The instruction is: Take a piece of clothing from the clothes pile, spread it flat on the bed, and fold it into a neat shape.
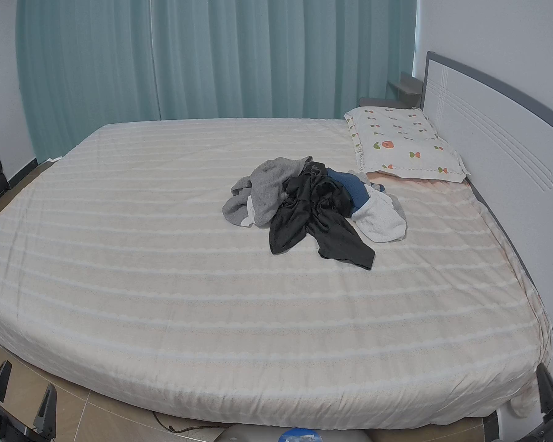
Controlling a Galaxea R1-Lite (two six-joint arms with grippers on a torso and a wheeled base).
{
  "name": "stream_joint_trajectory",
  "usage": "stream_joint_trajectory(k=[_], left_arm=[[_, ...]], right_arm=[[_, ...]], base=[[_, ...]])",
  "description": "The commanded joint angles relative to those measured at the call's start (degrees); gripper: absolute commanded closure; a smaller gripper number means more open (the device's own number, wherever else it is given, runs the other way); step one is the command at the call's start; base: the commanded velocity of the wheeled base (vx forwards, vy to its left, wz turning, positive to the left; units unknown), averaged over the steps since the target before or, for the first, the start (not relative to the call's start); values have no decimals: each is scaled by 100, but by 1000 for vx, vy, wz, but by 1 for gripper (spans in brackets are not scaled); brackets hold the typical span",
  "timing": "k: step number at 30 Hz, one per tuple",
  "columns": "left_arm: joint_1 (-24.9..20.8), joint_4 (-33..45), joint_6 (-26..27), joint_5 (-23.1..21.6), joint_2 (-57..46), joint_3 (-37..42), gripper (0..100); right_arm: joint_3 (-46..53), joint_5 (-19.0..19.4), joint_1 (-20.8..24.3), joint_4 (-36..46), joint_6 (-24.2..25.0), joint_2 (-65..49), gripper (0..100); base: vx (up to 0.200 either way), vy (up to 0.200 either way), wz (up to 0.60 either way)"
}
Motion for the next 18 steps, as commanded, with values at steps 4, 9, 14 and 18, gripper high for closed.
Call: stream_joint_trajectory(k=[4, 9, 14, 18], left_arm=[[0, 0, 0, 1, -101, 92, 0], [0, 0, 0, 1, -101, 92, 0], [0, 0, 0, 1, -101, 92, 0], [0, 0, 0, 1, -101, 92, 0]], right_arm=[[-1174, 313, 464, -186, 358, 3173, 0], [-1341, 313, 657, -1258, 683, 5106, 0], [-1851, 305, 763, -2331, 718, 7058, 0], [-2765, 182, 912, -2937, 1079, 8657, 0]], base=[[0, 0, 0], [0, 0, 0], [0, 0, 0], [0, 0, 0]])
